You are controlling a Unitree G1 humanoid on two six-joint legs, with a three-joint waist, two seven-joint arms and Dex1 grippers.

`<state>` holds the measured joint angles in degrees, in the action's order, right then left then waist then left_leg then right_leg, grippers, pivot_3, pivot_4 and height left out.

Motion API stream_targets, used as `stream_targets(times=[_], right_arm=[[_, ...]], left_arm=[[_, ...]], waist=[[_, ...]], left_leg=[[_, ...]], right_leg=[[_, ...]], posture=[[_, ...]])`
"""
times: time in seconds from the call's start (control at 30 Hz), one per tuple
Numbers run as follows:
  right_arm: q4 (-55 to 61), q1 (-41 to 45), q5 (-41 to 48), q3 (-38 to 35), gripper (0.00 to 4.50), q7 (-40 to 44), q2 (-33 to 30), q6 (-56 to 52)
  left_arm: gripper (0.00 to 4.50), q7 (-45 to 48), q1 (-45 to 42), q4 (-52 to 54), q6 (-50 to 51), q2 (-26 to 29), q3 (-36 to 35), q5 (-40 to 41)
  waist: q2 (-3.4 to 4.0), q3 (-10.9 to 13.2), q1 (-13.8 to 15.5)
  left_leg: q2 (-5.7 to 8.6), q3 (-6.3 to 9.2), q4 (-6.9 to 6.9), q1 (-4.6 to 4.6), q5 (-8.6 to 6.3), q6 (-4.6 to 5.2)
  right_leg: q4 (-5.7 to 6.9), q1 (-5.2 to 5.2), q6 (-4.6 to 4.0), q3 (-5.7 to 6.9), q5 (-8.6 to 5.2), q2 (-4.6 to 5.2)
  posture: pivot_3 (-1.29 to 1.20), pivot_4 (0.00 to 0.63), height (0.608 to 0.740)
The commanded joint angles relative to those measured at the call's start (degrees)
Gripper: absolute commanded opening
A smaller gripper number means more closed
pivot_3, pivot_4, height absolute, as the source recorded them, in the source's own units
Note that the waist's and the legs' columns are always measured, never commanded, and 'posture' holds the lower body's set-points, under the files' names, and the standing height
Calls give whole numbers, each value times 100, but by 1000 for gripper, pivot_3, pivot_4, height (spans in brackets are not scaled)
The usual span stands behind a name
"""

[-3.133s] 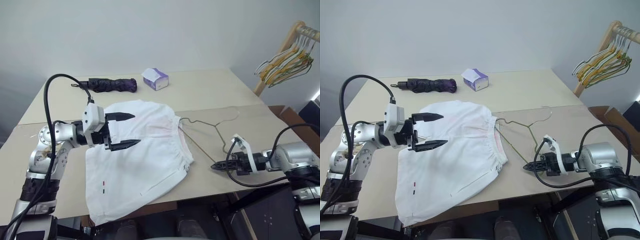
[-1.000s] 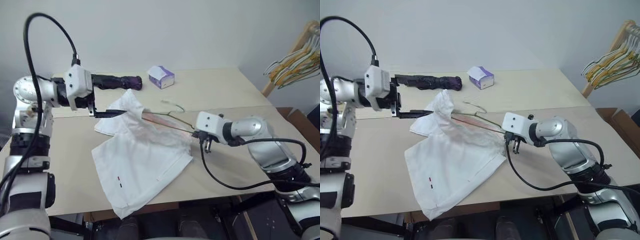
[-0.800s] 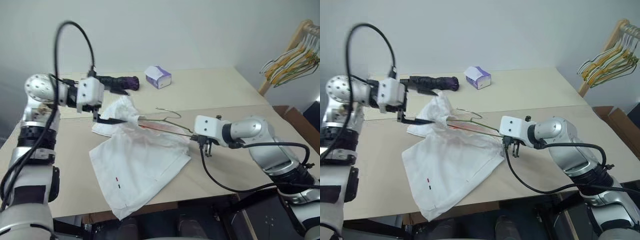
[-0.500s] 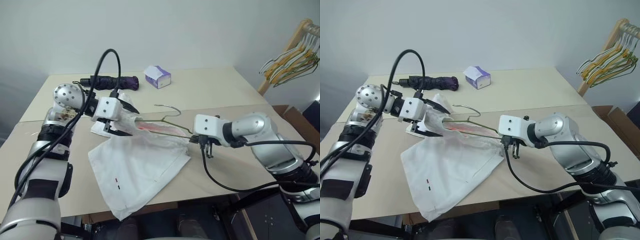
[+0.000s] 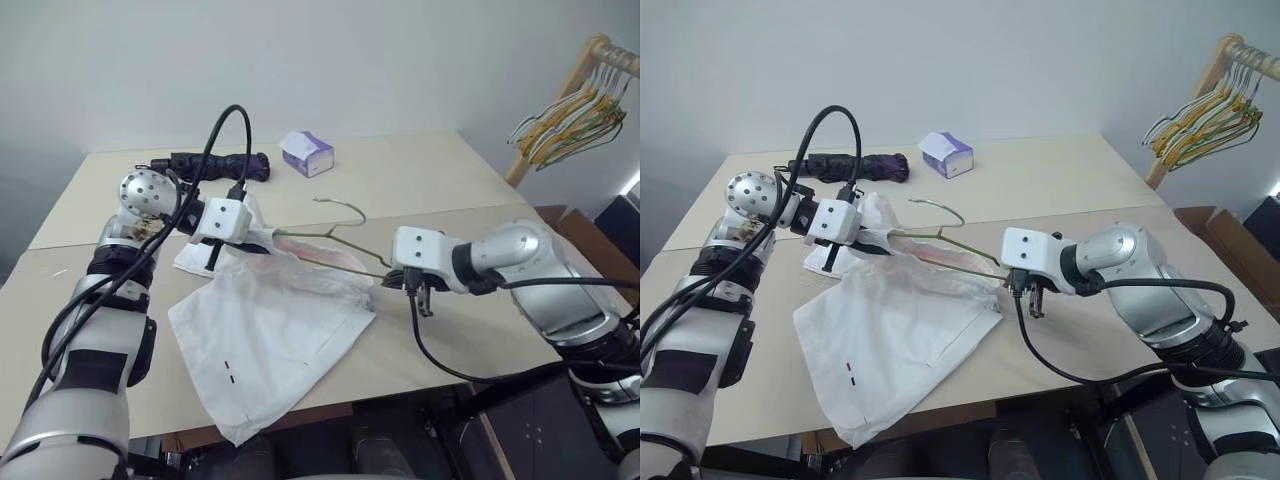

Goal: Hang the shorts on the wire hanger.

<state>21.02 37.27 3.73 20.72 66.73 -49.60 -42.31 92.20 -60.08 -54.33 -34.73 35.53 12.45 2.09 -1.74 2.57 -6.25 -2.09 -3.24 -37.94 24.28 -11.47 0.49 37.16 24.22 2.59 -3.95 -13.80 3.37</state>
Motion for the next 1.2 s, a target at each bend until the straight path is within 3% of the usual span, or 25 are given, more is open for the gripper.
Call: stream_targets(times=[0.03,0.33,0.37,0.67,0.87,0.97,1.2], right_arm=[[225,-70,215,-321,1158,78,-108,217],[-439,-1157,327,-1463,4358,-665,-366,166],[-521,-1320,349,-1538,4433,-776,-285,169],[-853,-2017,1130,-2118,4433,-2306,2200,187],[-1351,-1737,1065,-1672,4433,-2848,3025,134],[-1798,-1563,971,-1495,3848,-2945,3180,259],[-1815,-1545,1227,-1627,1476,-2900,3215,285]], left_arm=[[0,22,-40,428,445,123,-156,331],[0,-82,835,1550,1505,541,-541,778],[0,-114,907,1634,1585,576,-573,799],[0,-377,1409,2245,2003,719,-730,865],[0,-462,1557,2487,2174,733,-765,884],[0,-491,1578,2541,2214,721,-774,877],[0,-529,1643,2601,2258,747,-801,878]], waist=[[0,0,-27],[-1,-1,-80],[-2,-2,-80],[-6,-8,-100],[-7,-9,-90],[-8,-10,-86],[-8,-10,-86]], left_leg=[[0,1,0,0,0,0],[1,4,-1,-5,0,0],[1,4,-1,-6,0,0],[-1,8,-1,-15,1,0],[2,12,-1,-12,1,1],[3,11,-1,-14,1,1],[3,15,-1,-10,1,1]], right_leg=[[0,0,0,0,0,0],[3,-5,0,0,1,2],[4,-6,1,0,1,2],[11,-14,0,-5,3,-4],[7,-16,3,-4,5,-1],[7,-17,3,-3,6,0],[6,-15,3,-3,6,0]], posture=[[-122,0,740],[-113,0,740],[-113,0,740],[-81,0,740],[-81,0,740],[-81,0,740],[-70,1,740]])
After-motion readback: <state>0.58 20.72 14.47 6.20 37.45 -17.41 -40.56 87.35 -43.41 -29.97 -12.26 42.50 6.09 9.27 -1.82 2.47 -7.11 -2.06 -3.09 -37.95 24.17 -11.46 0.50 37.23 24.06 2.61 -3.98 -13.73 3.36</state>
